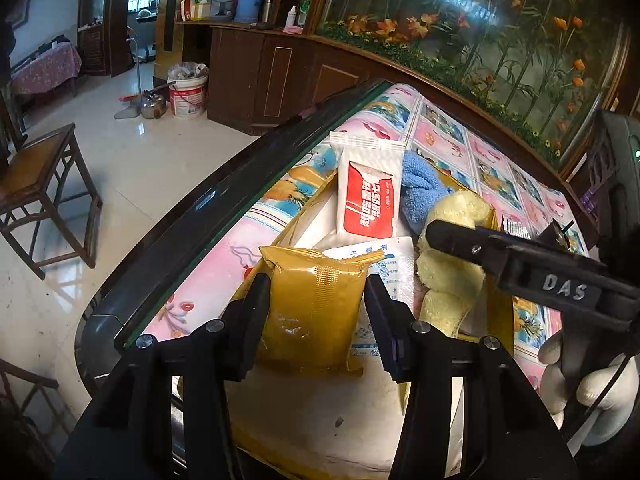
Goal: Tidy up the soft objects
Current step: 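Carry pouch and yellow towel over the box and release both tools, then move right tool to the second yellow towel and grasp it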
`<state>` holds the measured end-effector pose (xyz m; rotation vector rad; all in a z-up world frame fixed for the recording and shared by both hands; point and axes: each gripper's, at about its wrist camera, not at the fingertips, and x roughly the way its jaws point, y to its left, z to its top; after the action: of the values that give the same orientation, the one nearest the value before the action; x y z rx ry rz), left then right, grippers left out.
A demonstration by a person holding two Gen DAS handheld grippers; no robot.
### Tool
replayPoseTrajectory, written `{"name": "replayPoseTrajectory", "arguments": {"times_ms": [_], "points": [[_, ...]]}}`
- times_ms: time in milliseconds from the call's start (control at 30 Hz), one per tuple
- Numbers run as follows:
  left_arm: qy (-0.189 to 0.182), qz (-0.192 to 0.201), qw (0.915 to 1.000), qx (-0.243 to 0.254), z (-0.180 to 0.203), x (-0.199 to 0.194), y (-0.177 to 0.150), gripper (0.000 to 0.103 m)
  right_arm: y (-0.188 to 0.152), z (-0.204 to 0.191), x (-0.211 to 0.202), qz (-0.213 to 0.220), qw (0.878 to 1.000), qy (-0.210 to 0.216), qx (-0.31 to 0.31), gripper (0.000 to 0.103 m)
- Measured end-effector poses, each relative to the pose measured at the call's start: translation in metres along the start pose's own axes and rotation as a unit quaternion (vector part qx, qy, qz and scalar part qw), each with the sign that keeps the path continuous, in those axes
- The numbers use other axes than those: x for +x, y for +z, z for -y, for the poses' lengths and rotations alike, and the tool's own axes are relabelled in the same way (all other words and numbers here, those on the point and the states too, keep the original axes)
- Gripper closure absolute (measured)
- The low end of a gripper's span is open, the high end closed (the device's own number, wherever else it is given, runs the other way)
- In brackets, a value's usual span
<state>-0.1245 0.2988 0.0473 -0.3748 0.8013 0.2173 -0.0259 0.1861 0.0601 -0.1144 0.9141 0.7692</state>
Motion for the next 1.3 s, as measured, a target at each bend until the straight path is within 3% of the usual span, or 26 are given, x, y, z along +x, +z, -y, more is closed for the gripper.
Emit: {"name": "replayPoseTrajectory", "arguments": {"times_ms": [167, 367, 900, 1033, 1167, 1300], "points": [[0.023, 0.014, 0.9991, 0.034, 0.017, -0.005, -0.004, 0.055, -0.007, 0.014, -0.035, 0.043, 0.999, -0.005, 0.026, 0.039], [0.083, 0.062, 0.9897, 0.1, 0.05, -0.021, -0.011, 0.055, -0.035, 0.031, -0.079, 0.086, 0.996, -0.029, 0.024, 0.039], [0.132, 0.06, 0.979, 0.143, 0.091, -0.04, -0.013, 0.055, -0.084, 0.087, -0.13, 0.108, 0.989, -0.055, 0.081, 0.039], [0.117, 0.06, 0.9792, 0.154, 0.104, -0.045, -0.016, 0.055, -0.096, 0.108, -0.141, 0.113, 0.986, -0.064, 0.102, 0.039], [0.039, 0.051, 0.984, 0.166, 0.126, -0.051, -0.021, 0.055, -0.114, 0.143, -0.164, 0.128, 0.978, -0.097, 0.13, 0.039], [-0.028, 0.027, 0.9834, 0.177, 0.147, -0.044, -0.031, 0.054, -0.129, 0.2, -0.199, 0.145, 0.958, -0.154, 0.193, 0.039]]}}
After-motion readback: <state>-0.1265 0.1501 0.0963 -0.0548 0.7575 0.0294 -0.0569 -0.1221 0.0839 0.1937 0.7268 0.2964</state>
